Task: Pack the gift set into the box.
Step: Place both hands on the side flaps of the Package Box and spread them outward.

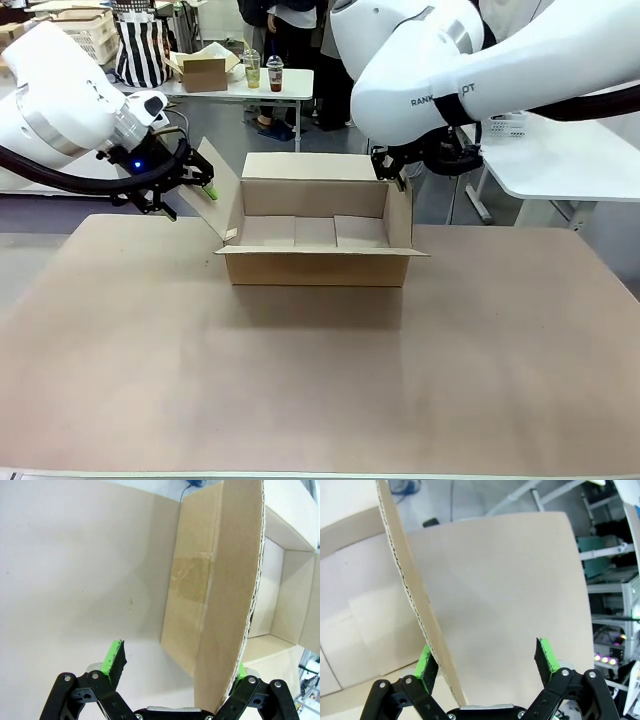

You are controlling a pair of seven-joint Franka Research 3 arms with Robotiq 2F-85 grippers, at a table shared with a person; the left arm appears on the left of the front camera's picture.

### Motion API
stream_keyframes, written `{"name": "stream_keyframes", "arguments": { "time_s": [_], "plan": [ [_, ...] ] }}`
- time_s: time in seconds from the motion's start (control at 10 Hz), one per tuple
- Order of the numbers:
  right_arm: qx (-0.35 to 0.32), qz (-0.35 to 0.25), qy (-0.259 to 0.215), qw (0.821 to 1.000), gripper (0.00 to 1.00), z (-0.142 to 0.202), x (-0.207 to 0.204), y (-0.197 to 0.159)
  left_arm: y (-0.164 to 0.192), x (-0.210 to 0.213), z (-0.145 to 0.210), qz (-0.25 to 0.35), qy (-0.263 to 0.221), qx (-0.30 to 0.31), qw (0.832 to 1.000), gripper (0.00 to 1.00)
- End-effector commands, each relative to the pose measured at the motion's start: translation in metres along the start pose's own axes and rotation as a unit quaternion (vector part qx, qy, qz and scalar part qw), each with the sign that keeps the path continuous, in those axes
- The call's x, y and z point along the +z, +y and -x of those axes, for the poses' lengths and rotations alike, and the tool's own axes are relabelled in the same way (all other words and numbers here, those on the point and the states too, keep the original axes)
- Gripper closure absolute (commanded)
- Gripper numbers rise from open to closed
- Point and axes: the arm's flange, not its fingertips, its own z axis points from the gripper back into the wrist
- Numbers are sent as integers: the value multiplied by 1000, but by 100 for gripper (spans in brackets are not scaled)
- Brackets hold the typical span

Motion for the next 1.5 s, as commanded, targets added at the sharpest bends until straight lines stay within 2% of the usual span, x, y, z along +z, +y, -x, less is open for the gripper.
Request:
{"name": "stream_keyframes", "arguments": {
  "time_s": [0.0,0.1,0.4,0.8,1.0,1.2,1.3,1.4],
  "plan": [
    [-14,-59,51,997,0,-16,-14,-21,-1,3,1,-6,3,4,1000,0],
    [-10,-103,80,991,0,-30,-26,-33,-1,3,1,-6,3,4,1000,0],
    [1,-181,148,972,0,-59,-63,-60,-1,3,1,-6,3,4,1000,0],
    [44,-311,206,927,0,-65,-114,-108,-1,3,1,-6,3,4,1000,0],
    [22,-384,221,896,0,-61,-142,-125,-1,3,1,-6,3,4,1000,0],
    [3,-438,213,873,0,-54,-160,-142,-1,3,1,-6,3,4,1000,0],
    [-22,-447,222,866,0,-56,-164,-134,-1,3,1,-6,3,4,1000,0],
    [5,-400,228,888,0,-67,-156,-133,-1,3,1,-6,3,4,1000,0]
  ]
}}
